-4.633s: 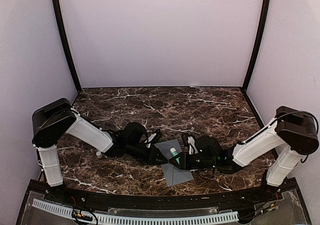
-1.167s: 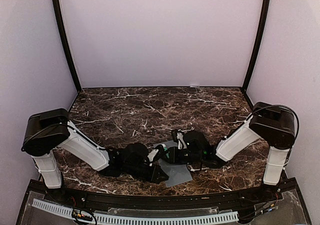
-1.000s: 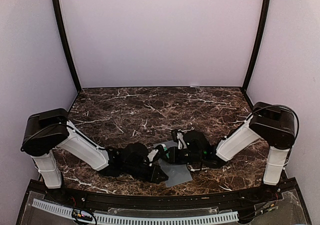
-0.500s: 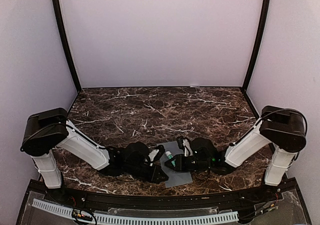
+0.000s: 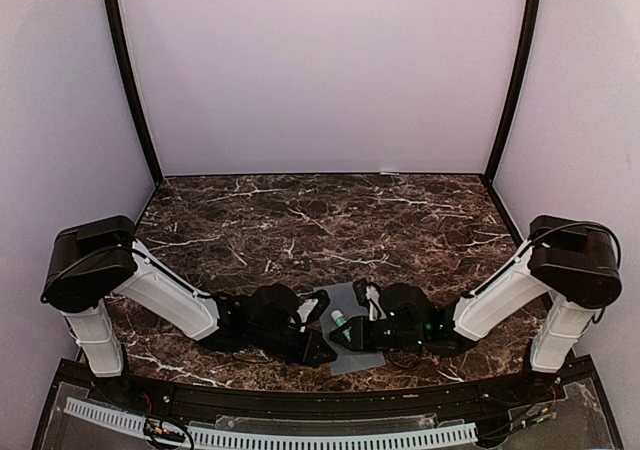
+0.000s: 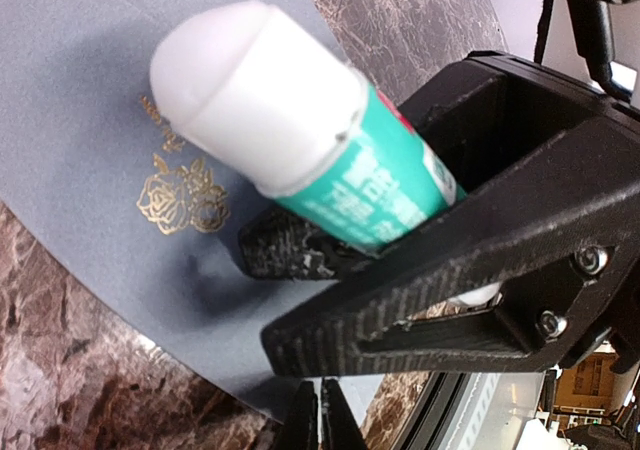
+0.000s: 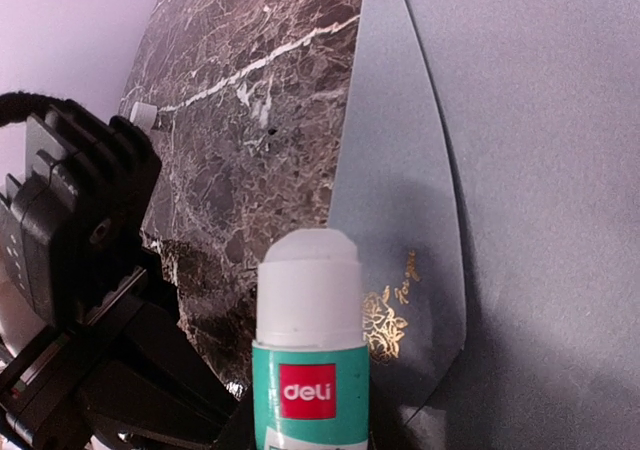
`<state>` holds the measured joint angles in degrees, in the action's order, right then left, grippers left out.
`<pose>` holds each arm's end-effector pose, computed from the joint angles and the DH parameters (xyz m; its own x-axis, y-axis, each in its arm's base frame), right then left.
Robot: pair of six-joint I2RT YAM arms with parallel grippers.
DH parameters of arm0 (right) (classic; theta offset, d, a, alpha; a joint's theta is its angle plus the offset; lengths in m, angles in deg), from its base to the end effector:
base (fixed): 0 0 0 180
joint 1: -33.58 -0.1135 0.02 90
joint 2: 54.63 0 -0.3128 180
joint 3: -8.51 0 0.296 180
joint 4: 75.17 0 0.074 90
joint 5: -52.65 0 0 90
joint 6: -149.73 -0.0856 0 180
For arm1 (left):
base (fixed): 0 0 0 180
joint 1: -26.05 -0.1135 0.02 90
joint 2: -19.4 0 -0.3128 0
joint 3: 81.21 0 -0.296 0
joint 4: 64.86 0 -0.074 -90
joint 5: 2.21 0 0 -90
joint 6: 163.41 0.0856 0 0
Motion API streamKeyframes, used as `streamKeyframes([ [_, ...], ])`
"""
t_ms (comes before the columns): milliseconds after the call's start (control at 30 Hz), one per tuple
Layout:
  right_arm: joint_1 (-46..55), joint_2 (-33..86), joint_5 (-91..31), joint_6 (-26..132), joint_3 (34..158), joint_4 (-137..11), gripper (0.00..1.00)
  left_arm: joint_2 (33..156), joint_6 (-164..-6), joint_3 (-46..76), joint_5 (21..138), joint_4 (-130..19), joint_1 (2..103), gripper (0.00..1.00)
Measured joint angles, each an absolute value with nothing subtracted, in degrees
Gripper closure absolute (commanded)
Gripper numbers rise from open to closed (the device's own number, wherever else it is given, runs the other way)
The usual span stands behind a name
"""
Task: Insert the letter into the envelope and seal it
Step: Seal the envelope flap on the envelope.
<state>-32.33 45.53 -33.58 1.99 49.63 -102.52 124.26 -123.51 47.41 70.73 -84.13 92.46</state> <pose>0.1431 0.3338 0.0838 -0.9041 0.0452 -0.4250 -0.3171 0.5957 0.7380 0.1392 -0.3814 0.0903 -0.8909 0.2076 -0.4039 0.4516 0.4981 -0.7402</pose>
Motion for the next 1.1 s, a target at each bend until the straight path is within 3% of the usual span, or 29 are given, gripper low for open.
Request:
streamKeyframes([
  [1100, -24.2, 51.8, -30.5, 6.9, 58.9, -99.3, 1.0, 123.7, -123.3, 47.3, 70.8, -82.7, 92.5, 0.96],
])
